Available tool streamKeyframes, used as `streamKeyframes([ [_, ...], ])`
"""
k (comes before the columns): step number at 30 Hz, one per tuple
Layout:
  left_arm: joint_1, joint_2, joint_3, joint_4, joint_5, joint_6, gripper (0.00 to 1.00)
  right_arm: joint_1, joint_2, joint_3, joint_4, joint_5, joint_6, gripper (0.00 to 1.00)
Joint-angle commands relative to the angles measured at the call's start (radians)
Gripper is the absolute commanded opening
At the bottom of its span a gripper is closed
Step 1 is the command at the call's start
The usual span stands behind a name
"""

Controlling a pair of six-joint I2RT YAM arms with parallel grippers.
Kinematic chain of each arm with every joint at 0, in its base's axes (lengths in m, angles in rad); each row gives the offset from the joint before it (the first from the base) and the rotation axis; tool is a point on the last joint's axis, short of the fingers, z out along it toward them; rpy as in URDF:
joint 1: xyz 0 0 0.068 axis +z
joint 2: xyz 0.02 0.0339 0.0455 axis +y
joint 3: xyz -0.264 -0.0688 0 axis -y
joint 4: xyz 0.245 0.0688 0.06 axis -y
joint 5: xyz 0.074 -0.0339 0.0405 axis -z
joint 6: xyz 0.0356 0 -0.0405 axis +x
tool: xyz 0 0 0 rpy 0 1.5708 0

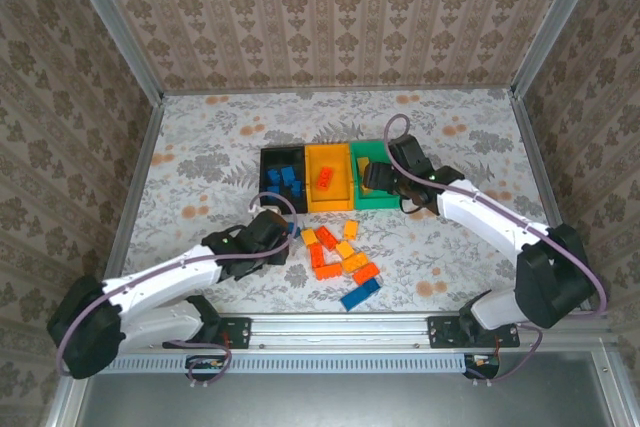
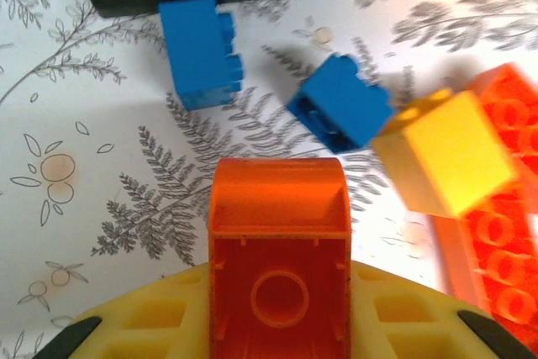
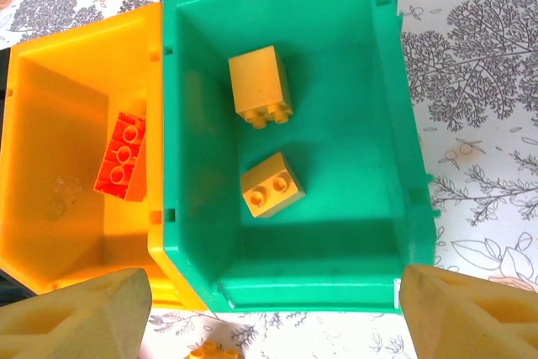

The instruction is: Sort the legos into containers by color

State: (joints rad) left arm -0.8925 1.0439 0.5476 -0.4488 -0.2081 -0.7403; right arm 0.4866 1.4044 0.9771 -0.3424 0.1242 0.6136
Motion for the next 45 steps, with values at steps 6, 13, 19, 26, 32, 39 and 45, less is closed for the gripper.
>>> streamKeyframes([
  [6, 0.018, 0.259, 0.403, 0.041, 0.088, 0.148, 0.3, -0.006, -0.112, -0.114, 0.001, -0.013, 0.041, 0.79],
  [13, 0.117, 0.643, 0.727, 0.083, 0.188, 0.208, 0.28, -0.005, -0.188, -0.188, -0.037, -0.025, 0.041, 0.79],
  [19, 0.158, 0.822, 0.87, 0.08, 0.197, 0.213, 0.29, 0.006, -0.237, -0.247, -0.05, -0.067, 0.025, 0.79],
  [26, 0.176, 0.863, 0.923, 0.075, 0.211, 0.196, 0.62, 0.083, -0.256, -0.292, -0.023, -0.148, -0.004, 0.81],
  [32, 0.155, 0.689, 0.839, 0.13, 0.218, 0.173, 0.86, 0.198, -0.201, -0.308, 0.092, -0.13, 0.073, 0.82],
  [39, 0.1, 0.377, 0.586, 0.161, 0.142, 0.147, 1.0, 0.265, -0.038, -0.253, 0.175, -0.024, 0.158, 0.8],
  [45, 0.076, 0.096, 0.274, 0.161, 0.034, 0.055, 1.0, 0.28, 0.113, -0.201, 0.235, -0.006, 0.197, 0.77],
])
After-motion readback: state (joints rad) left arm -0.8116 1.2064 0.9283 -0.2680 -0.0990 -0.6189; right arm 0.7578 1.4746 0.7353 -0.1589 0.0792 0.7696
